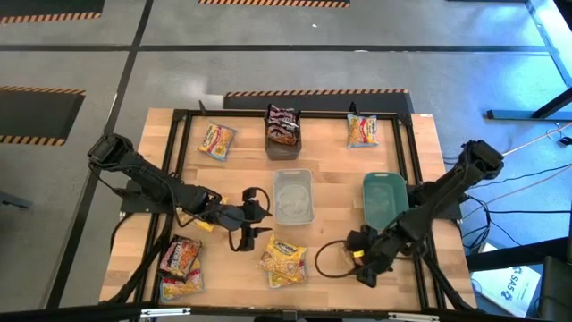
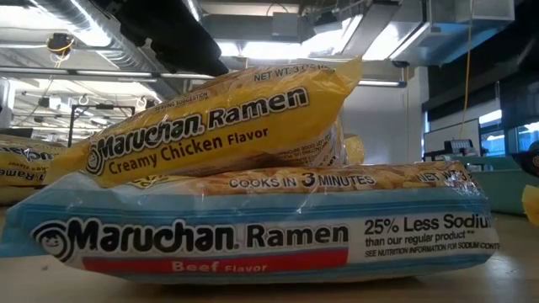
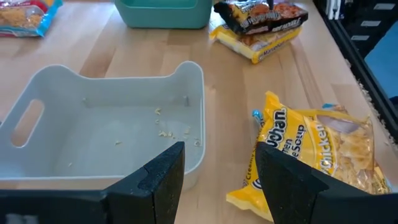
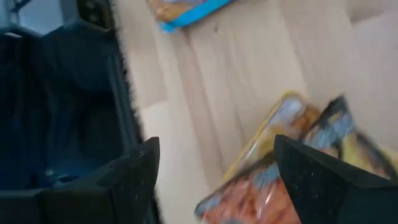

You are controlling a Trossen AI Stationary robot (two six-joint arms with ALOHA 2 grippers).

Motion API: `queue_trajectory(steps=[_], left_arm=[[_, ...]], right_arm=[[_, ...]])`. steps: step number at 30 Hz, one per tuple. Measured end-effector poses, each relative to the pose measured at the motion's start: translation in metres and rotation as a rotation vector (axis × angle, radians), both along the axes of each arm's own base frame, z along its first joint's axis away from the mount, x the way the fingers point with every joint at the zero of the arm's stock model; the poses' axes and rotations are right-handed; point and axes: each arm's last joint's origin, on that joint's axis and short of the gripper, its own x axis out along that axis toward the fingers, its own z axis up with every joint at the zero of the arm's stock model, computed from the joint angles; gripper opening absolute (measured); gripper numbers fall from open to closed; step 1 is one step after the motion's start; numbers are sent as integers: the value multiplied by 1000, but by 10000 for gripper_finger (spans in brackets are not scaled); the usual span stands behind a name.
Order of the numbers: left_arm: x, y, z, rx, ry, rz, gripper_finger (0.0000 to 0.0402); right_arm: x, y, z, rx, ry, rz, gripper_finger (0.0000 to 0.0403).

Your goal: Sort Maruchan noodles

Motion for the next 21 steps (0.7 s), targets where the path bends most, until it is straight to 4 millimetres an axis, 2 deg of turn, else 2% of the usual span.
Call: queue_trajectory(steps=[4, 10, 14, 21], left_arm=[[2, -1, 4, -19, -46, 0, 190], [21, -11, 0, 4, -153, -91, 190], [49, -23, 0, 76, -162, -138, 190], [110, -47, 3, 226, -188, -206, 190]], right_arm=[[-23, 4, 12, 23, 26, -47, 301], [-67, 6, 10, -80, 154, -226, 301], [-85, 9, 7, -98, 207, -307, 301], [-96, 13, 7, -117, 147, -329, 301]])
